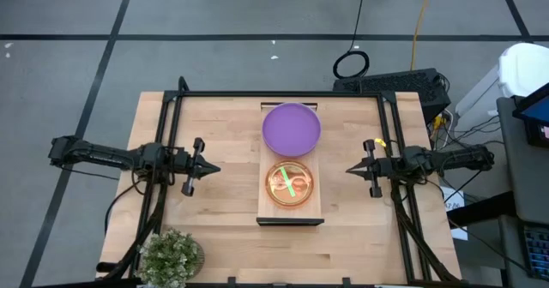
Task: Place and stack plates onto a shelf
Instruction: Return to Home Position
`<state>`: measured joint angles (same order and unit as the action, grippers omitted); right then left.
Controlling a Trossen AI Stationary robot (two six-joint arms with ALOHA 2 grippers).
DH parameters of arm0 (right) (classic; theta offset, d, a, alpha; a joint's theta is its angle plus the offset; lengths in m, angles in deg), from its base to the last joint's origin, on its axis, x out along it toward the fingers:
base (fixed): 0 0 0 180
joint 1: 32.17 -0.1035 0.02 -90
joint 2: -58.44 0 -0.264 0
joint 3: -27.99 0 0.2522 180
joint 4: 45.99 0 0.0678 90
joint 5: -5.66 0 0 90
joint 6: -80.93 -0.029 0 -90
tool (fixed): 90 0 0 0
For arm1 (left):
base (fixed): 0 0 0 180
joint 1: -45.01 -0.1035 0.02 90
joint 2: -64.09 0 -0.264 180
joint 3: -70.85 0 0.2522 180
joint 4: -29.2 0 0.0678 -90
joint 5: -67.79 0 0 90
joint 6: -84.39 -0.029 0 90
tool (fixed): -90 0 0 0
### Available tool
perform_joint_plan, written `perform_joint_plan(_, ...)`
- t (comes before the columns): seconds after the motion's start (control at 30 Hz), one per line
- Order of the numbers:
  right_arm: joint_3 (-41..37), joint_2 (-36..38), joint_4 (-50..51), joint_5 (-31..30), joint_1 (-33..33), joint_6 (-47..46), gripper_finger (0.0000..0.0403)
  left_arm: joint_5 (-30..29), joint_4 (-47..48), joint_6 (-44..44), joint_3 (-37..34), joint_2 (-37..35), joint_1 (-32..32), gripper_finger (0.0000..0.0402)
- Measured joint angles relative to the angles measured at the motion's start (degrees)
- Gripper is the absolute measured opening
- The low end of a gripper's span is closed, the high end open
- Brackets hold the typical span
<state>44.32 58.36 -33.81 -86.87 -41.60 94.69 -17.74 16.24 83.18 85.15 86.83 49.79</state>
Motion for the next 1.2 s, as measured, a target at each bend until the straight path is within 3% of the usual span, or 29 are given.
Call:
perform_joint_plan(0.4, 0.0, -0.1, 0.6, 4.0, 10.4, -0.4, 0.0, 0.0, -0.2, 0.2, 0.0, 0.0, 0.0, 0.0001)
perform_joint_plan(1.2, -1.7, -0.1, -0.1, 5.6, 10.9, -4.9, 0.0, -0.2, -0.1, -0.2, 0.0, 0.0, 0.0, 0.0001)
